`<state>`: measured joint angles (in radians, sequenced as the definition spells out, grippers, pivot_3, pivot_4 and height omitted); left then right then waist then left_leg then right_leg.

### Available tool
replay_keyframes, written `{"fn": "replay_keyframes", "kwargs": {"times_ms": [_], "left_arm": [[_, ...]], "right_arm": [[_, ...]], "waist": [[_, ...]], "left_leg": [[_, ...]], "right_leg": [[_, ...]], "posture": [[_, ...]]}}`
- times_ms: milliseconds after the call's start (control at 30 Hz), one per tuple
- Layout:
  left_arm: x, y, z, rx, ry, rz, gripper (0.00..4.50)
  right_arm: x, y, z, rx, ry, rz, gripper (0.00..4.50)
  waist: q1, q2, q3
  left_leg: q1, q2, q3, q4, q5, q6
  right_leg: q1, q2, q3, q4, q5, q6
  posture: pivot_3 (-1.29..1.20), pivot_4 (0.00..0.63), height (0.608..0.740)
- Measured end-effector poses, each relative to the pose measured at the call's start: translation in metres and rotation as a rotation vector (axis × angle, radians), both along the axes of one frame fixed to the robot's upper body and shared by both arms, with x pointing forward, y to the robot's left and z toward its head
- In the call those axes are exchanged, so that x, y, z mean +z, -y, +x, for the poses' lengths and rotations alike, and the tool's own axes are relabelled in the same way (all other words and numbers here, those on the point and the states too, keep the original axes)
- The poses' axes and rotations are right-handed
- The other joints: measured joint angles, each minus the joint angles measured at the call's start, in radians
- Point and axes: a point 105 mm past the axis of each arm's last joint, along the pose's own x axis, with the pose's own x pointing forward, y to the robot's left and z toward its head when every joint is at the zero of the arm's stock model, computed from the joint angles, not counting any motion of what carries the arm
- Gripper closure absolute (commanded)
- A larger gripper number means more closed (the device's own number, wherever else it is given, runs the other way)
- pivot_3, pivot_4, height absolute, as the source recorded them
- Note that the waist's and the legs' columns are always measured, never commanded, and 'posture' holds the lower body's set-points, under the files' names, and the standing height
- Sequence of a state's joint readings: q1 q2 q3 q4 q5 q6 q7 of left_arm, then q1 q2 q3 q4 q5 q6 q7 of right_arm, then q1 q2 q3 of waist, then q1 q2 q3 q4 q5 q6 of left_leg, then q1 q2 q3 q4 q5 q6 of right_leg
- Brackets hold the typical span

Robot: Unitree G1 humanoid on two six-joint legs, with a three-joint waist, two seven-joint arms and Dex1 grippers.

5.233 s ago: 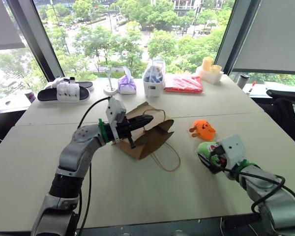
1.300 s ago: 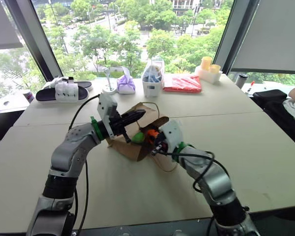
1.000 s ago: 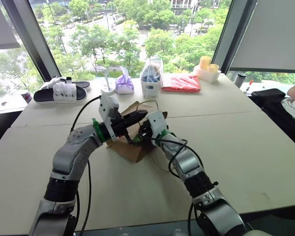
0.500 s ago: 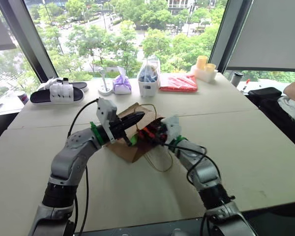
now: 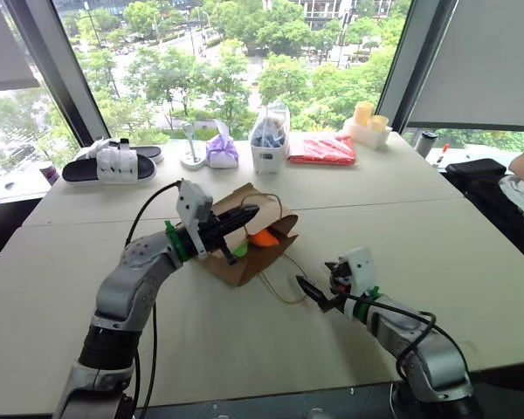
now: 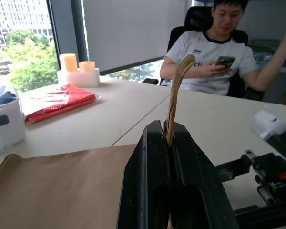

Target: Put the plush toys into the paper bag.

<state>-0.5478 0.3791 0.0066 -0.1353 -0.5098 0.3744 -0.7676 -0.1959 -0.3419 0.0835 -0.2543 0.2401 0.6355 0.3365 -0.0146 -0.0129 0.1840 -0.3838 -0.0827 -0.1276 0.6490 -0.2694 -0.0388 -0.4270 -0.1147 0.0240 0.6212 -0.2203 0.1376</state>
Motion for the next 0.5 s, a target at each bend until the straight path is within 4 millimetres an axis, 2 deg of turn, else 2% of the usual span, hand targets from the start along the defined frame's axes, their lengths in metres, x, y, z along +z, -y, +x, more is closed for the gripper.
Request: {"fn": "replay_keyframes", "kwargs": {"times_ms": [200, 233, 300, 500], "left_arm": [[0.000, 0.002, 0.000, 0.001, 0.007, -0.008, 4.50], [0.000, 0.002, 0.001, 0.002, 0.007, -0.008, 4.50], [0.000, 0.002, 0.001, 0.011, 0.009, -0.001, 4.50], [0.001, 0.000, 0.002, 0.023, 0.014, 0.003, 4.50]], "right_arm": [[0.001, -0.016, 0.016, 0.020, 0.089, -0.172, 0.06], [0.002, -0.017, 0.018, 0.021, 0.099, -0.189, 0.29], [0.002, -0.021, 0.021, 0.029, 0.110, -0.214, 0.90], [-0.003, -0.031, 0.021, 0.039, 0.069, -0.182, 3.85]], "waist": [[-0.001, 0.000, 0.000], [-0.001, 0.000, 0.000], [-0.002, 0.000, 0.000], [0.003, 0.000, 0.000]], "left_leg": [[0.000, 0.000, 0.000, 0.000, 0.000, 0.000], [0.000, 0.000, 0.000, 0.000, 0.000, 0.000], [0.001, 0.001, 0.000, 0.000, 0.000, 0.000], [0.001, 0.000, 0.000, 0.000, 0.000, 0.000]], "right_leg": [[0.000, 0.000, 0.000, -0.001, 0.000, 0.000], [0.000, 0.000, 0.000, -0.001, 0.000, 0.000], [0.000, 0.000, 0.000, -0.001, 0.000, 0.000], [0.001, 0.000, 0.000, -0.001, 0.000, 0.000]], "posture": [[0.00, 0.150, 0.740], [0.00, 0.150, 0.740], [0.00, 0.150, 0.740], [0.00, 0.150, 0.740]]}}
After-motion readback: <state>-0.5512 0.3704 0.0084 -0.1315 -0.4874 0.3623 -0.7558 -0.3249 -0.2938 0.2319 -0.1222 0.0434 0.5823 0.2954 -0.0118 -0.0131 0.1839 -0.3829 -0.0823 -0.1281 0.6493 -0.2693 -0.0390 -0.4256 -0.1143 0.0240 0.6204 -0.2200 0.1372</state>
